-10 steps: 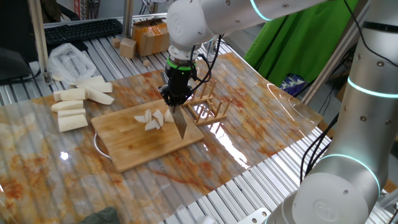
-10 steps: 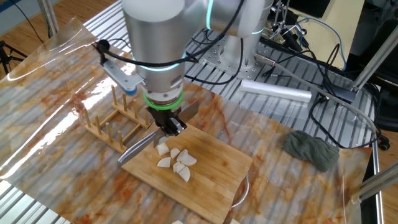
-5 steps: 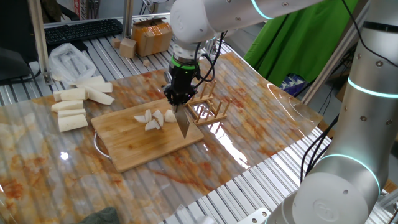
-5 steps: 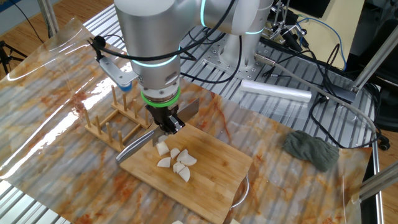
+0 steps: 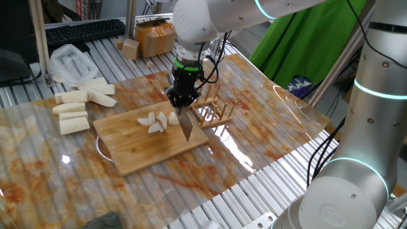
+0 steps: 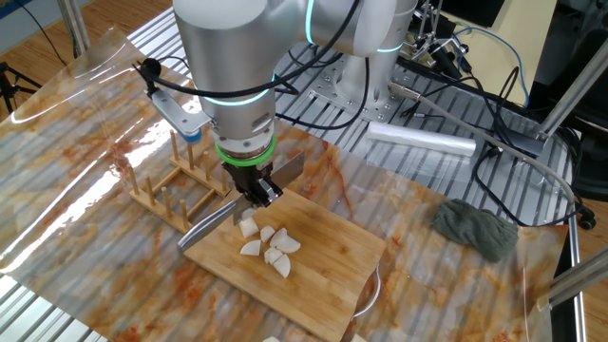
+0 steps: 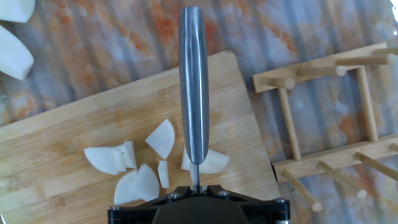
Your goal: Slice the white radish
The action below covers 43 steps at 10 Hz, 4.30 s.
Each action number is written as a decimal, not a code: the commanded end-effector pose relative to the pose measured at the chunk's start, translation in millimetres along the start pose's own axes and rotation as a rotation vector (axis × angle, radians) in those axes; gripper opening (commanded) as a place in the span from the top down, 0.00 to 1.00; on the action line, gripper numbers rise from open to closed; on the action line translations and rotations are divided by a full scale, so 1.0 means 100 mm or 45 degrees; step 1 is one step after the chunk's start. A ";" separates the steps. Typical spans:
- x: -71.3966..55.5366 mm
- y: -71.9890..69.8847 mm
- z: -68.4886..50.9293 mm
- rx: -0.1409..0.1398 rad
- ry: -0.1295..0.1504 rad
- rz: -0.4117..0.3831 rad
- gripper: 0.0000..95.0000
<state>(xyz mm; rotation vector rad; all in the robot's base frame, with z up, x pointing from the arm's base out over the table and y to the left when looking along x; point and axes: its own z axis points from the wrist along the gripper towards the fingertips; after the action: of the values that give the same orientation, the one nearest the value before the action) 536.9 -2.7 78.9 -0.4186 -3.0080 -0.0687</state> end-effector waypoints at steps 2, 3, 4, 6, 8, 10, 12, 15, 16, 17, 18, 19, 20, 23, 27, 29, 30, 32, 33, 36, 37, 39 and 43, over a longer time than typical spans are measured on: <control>0.00 0.00 0.00 0.000 0.002 0.002 1.00; 0.00 0.01 0.01 -0.001 0.002 0.005 1.00; 0.00 0.01 0.03 -0.002 0.001 0.008 1.00; -0.01 0.02 0.05 -0.007 0.003 0.011 1.00; -0.03 0.04 0.17 -0.017 0.000 0.018 1.00; -0.06 0.06 0.38 -0.018 -0.014 0.020 1.00; -0.05 0.06 0.37 -0.021 -0.013 0.027 1.00; -0.04 0.05 0.32 -0.018 -0.011 0.029 1.00; -0.03 0.05 0.29 -0.013 -0.010 0.027 1.00; -0.02 0.04 0.23 -0.009 -0.004 0.026 1.00; -0.02 0.04 0.23 -0.013 -0.002 0.025 1.00; -0.03 0.05 0.29 -0.016 -0.011 0.026 1.00; -0.04 0.06 0.38 -0.023 -0.019 0.026 1.00; -0.03 0.06 0.38 -0.026 -0.019 0.028 1.00; -0.03 0.07 0.41 -0.029 -0.028 0.035 1.00; -0.02 0.07 0.36 -0.030 -0.022 0.041 1.00; -0.01 0.07 0.32 -0.030 -0.019 0.042 1.00; 0.01 0.05 0.18 -0.023 -0.002 0.042 1.00; 0.03 0.04 0.10 -0.018 0.009 0.042 1.00; 0.04 -0.04 -0.02 -0.006 0.015 0.036 1.00; 0.04 -0.07 -0.03 -0.006 0.015 0.030 1.00; 0.01 -0.12 -0.01 -0.011 0.015 0.020 1.00; 0.01 -0.10 0.04 -0.018 0.017 0.023 1.00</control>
<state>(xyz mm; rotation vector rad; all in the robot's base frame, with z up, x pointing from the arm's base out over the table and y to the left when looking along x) 533.8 -11.8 74.0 -0.4429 -2.9929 -0.0938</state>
